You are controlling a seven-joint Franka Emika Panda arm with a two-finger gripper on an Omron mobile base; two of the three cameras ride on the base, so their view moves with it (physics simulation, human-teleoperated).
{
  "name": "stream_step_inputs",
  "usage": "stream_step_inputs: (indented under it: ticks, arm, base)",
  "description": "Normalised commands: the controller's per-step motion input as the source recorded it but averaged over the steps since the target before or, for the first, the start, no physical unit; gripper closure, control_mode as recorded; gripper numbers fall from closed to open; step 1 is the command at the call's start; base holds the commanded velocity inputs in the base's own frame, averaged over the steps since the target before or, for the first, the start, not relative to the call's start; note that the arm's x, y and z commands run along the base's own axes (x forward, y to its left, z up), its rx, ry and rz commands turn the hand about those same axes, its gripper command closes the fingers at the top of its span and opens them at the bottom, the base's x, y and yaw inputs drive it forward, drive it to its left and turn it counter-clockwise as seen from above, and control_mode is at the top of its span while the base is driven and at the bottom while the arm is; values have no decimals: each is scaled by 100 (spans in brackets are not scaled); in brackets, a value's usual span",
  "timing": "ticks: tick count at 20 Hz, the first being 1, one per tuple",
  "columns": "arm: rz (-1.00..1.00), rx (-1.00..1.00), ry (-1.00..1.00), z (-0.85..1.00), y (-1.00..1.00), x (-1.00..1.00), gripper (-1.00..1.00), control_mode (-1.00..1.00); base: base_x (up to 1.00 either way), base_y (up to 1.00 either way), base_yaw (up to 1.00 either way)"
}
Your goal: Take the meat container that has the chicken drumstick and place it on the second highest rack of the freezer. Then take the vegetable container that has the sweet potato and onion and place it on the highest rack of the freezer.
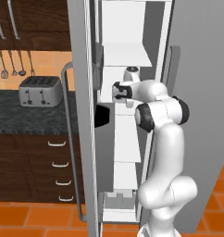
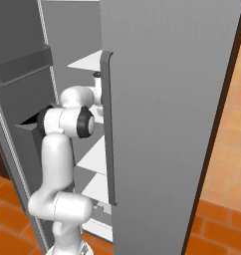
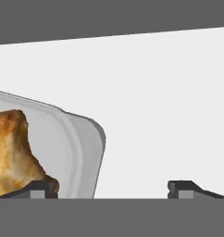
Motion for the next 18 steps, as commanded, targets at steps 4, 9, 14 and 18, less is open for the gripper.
stream_step_inputs:
  ticks: [4, 9, 14, 18]
  arm:
    - [0, -5, -5, -37, 2, -44, -100, -100]
    - [0, -5, -6, -33, 7, -11, -100, -100]
    - [1, 0, -18, 22, 0, -56, -100, -100]
    - [2, 0, -20, 40, 0, -56, -100, -100]
  base:
    - [0, 0, 0]
    - [0, 0, 0]
    - [0, 0, 0]
    - [0, 0, 0]
